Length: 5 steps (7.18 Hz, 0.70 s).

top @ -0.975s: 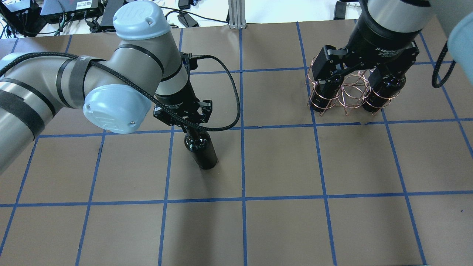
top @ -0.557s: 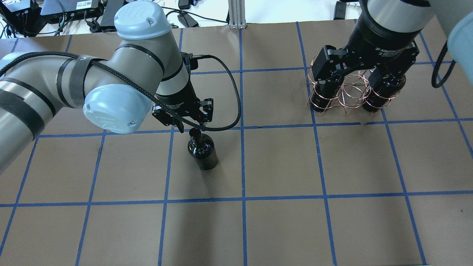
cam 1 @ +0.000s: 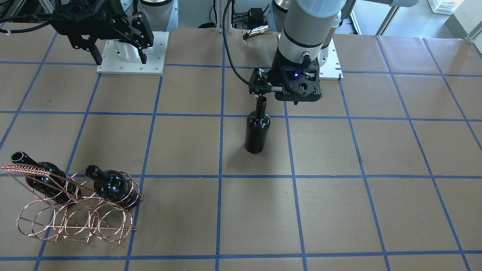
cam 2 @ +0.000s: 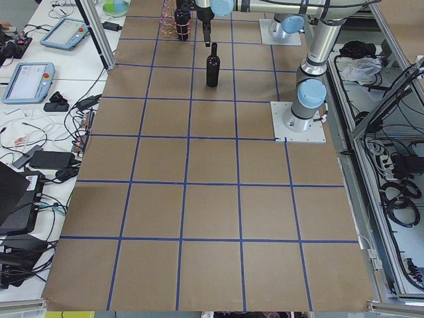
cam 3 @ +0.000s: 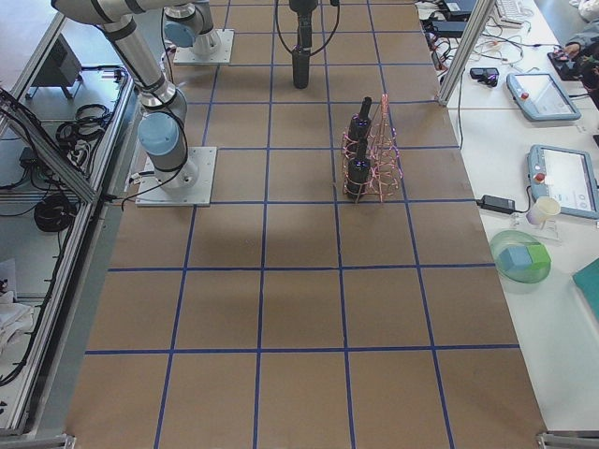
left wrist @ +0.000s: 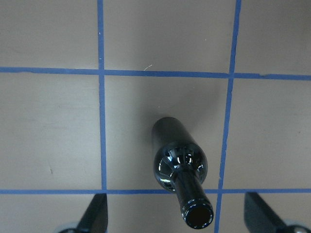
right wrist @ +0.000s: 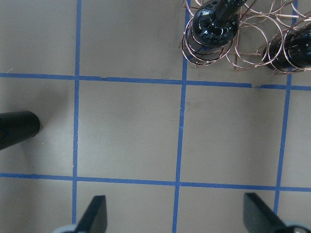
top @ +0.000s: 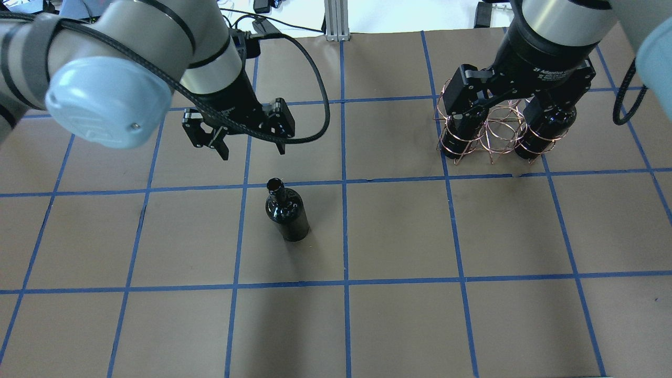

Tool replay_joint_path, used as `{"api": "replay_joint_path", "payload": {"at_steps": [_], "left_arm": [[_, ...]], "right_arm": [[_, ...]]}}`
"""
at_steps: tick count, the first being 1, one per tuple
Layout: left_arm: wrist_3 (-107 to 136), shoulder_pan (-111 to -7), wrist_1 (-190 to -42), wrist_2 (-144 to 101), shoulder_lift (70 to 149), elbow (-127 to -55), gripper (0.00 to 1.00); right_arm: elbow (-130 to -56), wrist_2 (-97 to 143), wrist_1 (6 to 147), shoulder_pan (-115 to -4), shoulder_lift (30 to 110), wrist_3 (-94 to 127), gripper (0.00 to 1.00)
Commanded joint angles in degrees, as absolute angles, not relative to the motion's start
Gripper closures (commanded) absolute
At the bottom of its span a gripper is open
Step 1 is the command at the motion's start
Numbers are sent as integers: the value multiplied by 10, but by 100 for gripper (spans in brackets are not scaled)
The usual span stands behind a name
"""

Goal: Place wine into wine basket
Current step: 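Open the left gripper and raise it away from the bottle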

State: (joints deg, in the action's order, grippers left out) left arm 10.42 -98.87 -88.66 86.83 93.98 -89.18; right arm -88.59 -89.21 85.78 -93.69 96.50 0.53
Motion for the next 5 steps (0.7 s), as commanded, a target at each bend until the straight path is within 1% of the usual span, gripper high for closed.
{"api": "replay_joint_path", "payload": {"at_steps": [1,3,5], "left_arm": [[-22,-894,-889,869,937,-864,0],[-60,-839,-889,889,930,-843,0],[-74,-825,-889,944,929,-845,0]], "right_arm": [[-886,-891,858,-937,965,5,0],[-886,-890,866,-938,958,5,0],[-881,-890,870,-953,931,17,0]]}}
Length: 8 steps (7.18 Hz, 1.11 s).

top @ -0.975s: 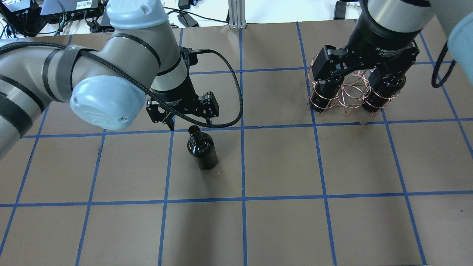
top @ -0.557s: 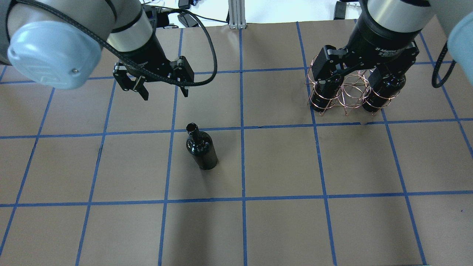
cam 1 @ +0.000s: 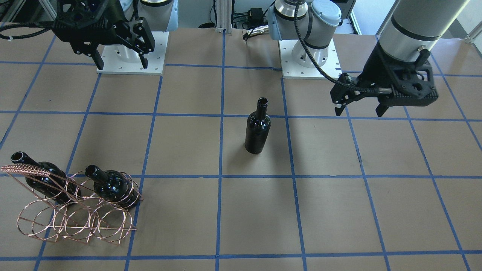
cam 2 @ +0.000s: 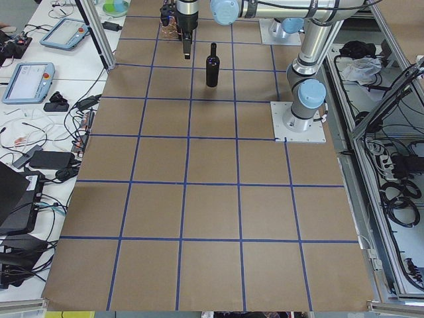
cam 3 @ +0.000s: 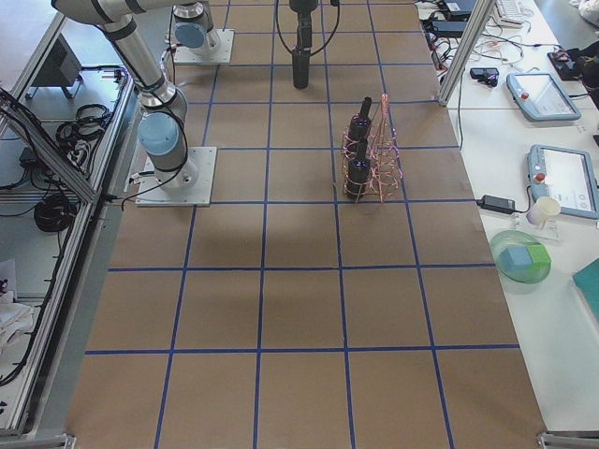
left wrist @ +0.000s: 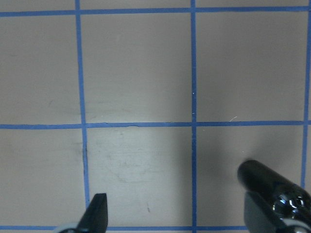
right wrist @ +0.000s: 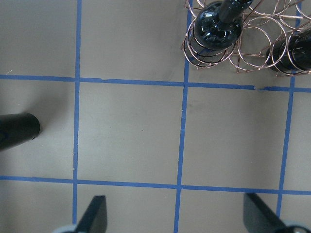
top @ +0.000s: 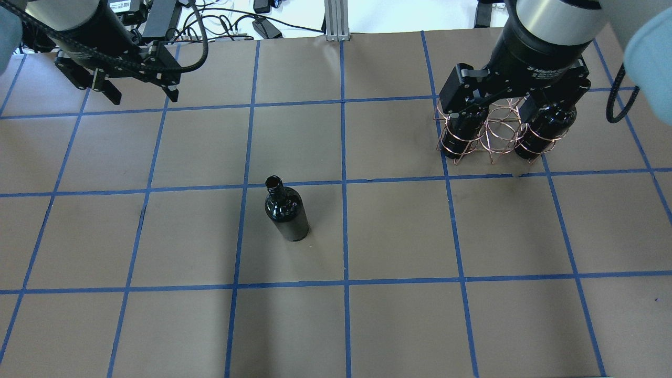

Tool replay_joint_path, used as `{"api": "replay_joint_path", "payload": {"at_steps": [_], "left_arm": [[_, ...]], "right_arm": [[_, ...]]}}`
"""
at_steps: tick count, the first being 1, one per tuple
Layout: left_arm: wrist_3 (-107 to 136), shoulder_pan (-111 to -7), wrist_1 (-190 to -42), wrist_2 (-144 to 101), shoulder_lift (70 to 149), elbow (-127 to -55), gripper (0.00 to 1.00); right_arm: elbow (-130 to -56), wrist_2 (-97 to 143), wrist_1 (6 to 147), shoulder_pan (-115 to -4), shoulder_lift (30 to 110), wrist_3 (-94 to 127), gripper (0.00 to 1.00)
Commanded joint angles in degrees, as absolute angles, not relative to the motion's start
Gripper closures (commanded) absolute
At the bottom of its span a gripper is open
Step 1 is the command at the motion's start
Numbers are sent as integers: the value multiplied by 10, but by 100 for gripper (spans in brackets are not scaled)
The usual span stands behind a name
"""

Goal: Place wine into wine basket
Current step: 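Open the left gripper and raise it away from the bottle, then move the right gripper over the upright black bottle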

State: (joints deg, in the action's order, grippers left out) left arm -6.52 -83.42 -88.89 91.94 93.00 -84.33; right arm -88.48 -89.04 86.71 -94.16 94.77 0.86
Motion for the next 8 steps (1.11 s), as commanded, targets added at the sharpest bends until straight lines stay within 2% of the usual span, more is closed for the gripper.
{"api": "replay_joint_path", "payload": {"at_steps": [1,4,6,8], "left_arm": [[-76,-822,-889,947,929,-845,0],[-126,-790,-893,941,929,-850,0],[-132,-791,-894,941,929,-853,0],[-132,-792,-897,941,928,-853,0]], "right_arm": [[-871,-891,889,-997,917,49,0],[-783,-940,952,-1181,791,239,0],[-785,-945,1013,-1255,734,315,0],[-785,-934,1024,-1264,709,342,0]]}}
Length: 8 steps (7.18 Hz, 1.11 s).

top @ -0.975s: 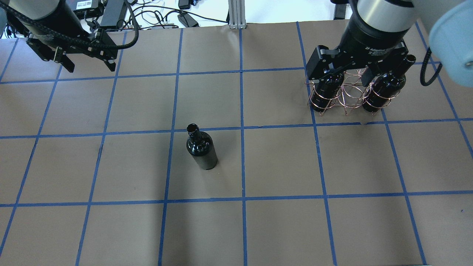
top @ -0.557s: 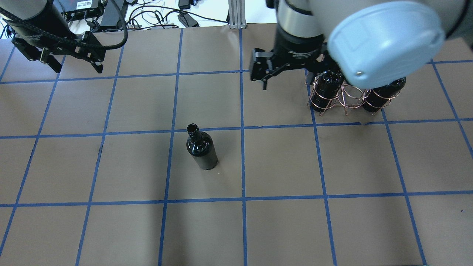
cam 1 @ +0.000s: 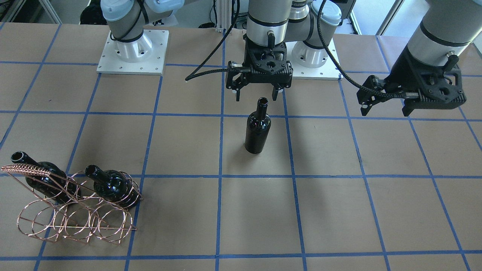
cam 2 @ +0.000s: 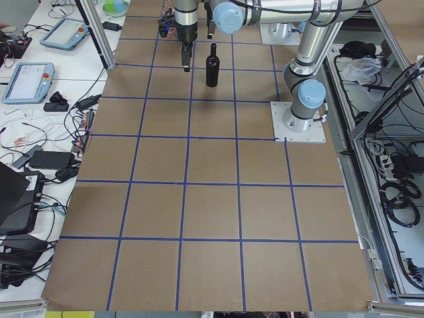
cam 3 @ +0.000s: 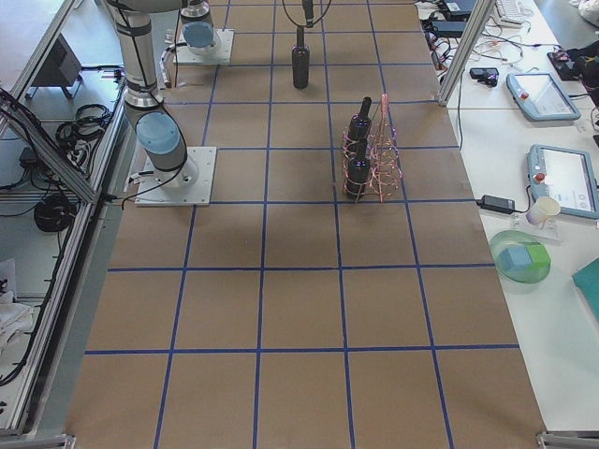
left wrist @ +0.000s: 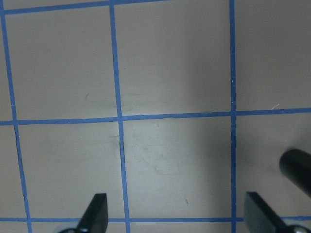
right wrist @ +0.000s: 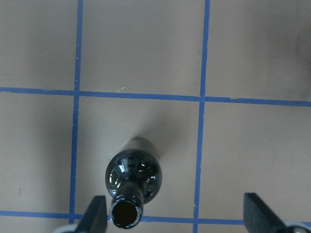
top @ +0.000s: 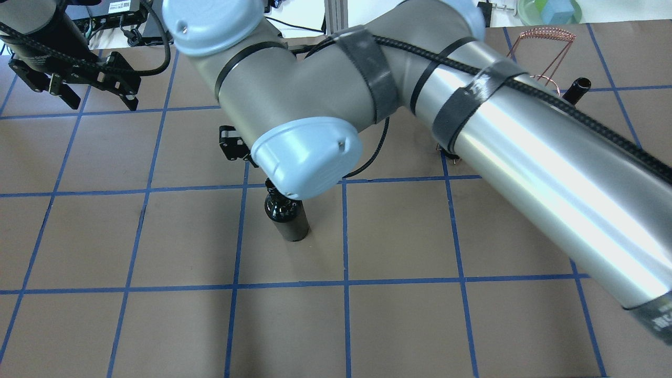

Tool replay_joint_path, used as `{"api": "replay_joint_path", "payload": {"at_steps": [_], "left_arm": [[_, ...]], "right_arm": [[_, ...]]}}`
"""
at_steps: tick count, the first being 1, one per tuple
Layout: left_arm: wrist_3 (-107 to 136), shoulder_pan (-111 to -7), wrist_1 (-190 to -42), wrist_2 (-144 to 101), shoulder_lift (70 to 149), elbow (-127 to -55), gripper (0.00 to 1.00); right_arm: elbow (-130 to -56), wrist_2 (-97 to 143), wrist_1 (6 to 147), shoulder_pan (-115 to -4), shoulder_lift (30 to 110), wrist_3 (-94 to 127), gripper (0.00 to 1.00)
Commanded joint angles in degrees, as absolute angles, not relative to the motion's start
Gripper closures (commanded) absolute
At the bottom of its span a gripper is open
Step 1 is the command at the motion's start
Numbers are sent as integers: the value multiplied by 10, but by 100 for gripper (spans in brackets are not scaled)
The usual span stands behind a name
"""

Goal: Place wine into wine basket
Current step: 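Move the right gripper over the upright black bottle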

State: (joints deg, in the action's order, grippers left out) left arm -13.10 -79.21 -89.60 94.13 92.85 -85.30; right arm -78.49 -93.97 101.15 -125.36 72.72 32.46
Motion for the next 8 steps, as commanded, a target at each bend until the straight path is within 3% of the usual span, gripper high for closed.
{"api": "replay_joint_path", "payload": {"at_steps": [1,3,7,8], "left_arm": [[-132,-792,-901,942,928,-853,0],[-133,-792,-903,940,928,-853,0],[-135,-790,-902,939,929,-853,0],[-136,-790,-902,938,929,-853,0]], "right_arm": [[-787,-934,1036,-1266,691,341,0],[-809,-931,1033,-1268,685,332,2],[-817,-923,1034,-1268,685,332,36],[-818,-923,1034,-1268,686,332,37]]}}
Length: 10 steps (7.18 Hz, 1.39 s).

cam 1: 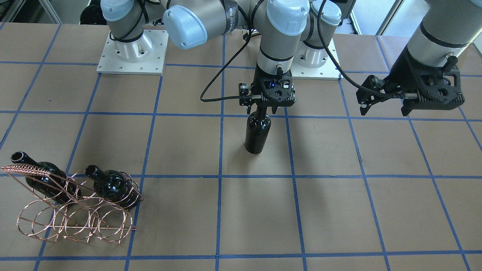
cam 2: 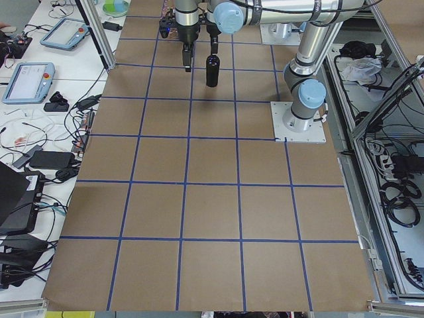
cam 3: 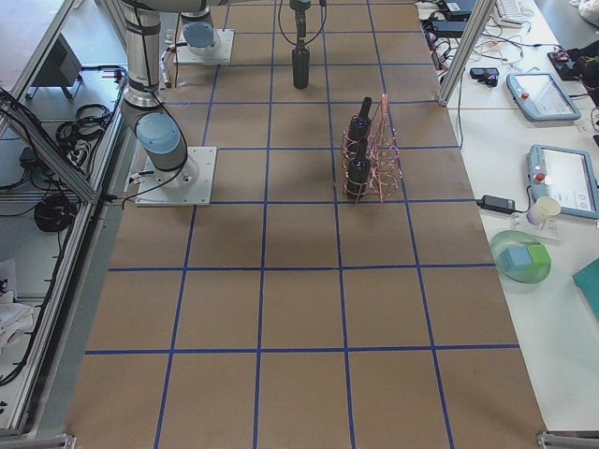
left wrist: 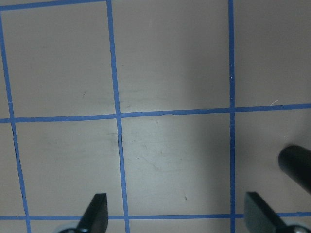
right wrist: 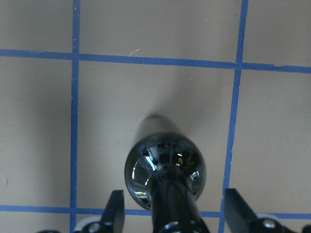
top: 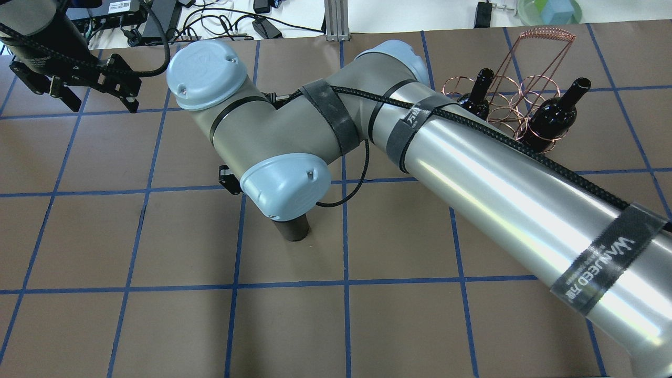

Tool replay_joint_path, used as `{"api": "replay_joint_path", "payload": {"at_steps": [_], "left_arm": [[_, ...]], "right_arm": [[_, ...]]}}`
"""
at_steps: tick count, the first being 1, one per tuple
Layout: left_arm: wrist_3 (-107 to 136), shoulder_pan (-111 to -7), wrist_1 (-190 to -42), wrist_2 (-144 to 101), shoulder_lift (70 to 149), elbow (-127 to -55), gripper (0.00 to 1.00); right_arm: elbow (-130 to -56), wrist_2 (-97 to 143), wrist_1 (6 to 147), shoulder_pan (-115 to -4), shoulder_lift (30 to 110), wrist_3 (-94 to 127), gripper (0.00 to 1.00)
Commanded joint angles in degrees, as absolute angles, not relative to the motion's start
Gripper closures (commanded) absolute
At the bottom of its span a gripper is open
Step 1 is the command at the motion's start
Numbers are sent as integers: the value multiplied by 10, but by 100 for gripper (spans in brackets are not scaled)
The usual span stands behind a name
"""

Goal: Place wine into wine basket
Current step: 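Lower the right gripper and close it on the bottle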

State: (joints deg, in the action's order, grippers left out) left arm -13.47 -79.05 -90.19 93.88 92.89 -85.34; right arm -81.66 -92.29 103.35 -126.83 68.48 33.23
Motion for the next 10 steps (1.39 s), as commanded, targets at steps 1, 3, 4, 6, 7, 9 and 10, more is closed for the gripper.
{"api": "replay_joint_path", "payload": {"at_steps": [1,3,4,6,7,9,10], "left_arm": [[-136,-790,-902,938,930,-853,0],[-136,-790,-902,939,932,-854,0],[-136,-791,-902,938,931,-854,0],[-136,-791,-902,937,931,-854,0],[-136,-791,-902,937,931,-854,0],[-136,-791,-902,937,932,-854,0],[-136,-792,-902,935,933,-854,0]], "right_arm": [[-818,-925,1034,-1268,686,331,39],[-818,-925,1029,-1268,687,331,48],[-819,-925,1027,-1269,687,331,48],[-819,-924,1028,-1269,687,331,58],[-818,-922,1030,-1269,687,331,70],[-818,-923,1033,-1268,687,331,81],[-818,-922,1034,-1269,686,331,84]]}}
